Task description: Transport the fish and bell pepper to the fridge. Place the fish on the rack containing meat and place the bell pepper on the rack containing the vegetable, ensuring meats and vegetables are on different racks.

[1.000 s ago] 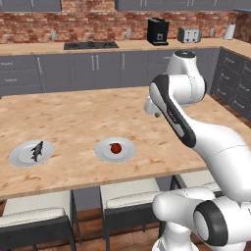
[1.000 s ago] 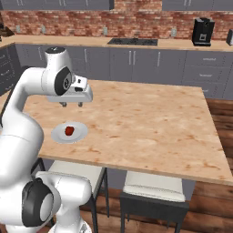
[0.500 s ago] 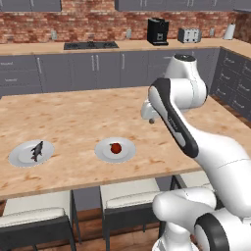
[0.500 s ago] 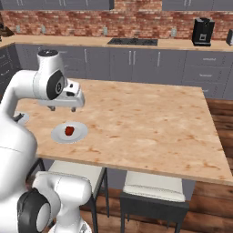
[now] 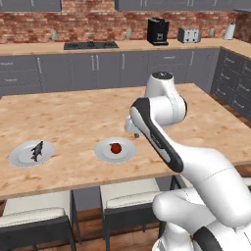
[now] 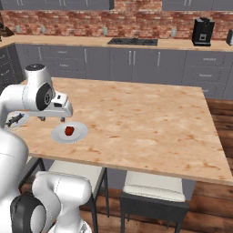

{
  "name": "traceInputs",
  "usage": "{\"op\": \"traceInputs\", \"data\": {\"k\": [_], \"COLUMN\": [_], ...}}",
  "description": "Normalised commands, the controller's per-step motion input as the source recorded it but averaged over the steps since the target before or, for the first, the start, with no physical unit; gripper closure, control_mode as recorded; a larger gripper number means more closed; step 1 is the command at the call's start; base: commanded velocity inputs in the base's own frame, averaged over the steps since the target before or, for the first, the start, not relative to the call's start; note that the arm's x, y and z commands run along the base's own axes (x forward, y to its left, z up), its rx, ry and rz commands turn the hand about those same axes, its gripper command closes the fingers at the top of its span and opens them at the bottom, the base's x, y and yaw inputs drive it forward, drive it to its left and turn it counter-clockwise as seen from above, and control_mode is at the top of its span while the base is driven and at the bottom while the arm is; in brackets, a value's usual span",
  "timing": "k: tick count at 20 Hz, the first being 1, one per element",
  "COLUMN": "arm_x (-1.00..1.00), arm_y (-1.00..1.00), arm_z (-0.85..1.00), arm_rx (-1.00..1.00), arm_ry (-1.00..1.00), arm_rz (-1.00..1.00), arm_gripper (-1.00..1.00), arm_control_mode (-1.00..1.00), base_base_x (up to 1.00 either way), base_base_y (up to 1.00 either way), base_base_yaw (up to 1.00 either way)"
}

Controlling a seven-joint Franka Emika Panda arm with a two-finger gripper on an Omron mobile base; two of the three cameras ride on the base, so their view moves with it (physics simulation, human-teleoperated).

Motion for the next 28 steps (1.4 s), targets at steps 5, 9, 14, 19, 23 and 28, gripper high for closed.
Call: {"op": "traceInputs", "data": {"k": [5,9,14,19,23,28], "arm_x": [0.63,0.59,0.56,0.39,0.35,0.39], "arm_y": [0.43,0.33,0.2,0.0,0.0,0.0], "arm_z": [-0.49,-0.44,-0.3,-0.33,-0.38,-0.26], "arm_rx": [-0.07,-0.02,0.0,0.0,0.0,0.0], "arm_ry": [0.07,0.05,0.07,0.1,0.06,0.06], "arm_rz": [-0.05,-0.05,-0.05,0.0,0.0,0.0], "arm_gripper": [-1.0,-1.0,-1.0,-1.0,-1.0,-1.0], "arm_control_mode": [-1.0,-1.0,-1.0,-1.0,-1.0,-1.0], "base_base_x": [0.0,0.0,0.0,0.0,0.0,0.0], "base_base_y": [0.0,0.0,0.0,0.0,0.0,0.0], "base_base_yaw": [0.0,0.0,0.0,0.0,0.0,0.0]}}
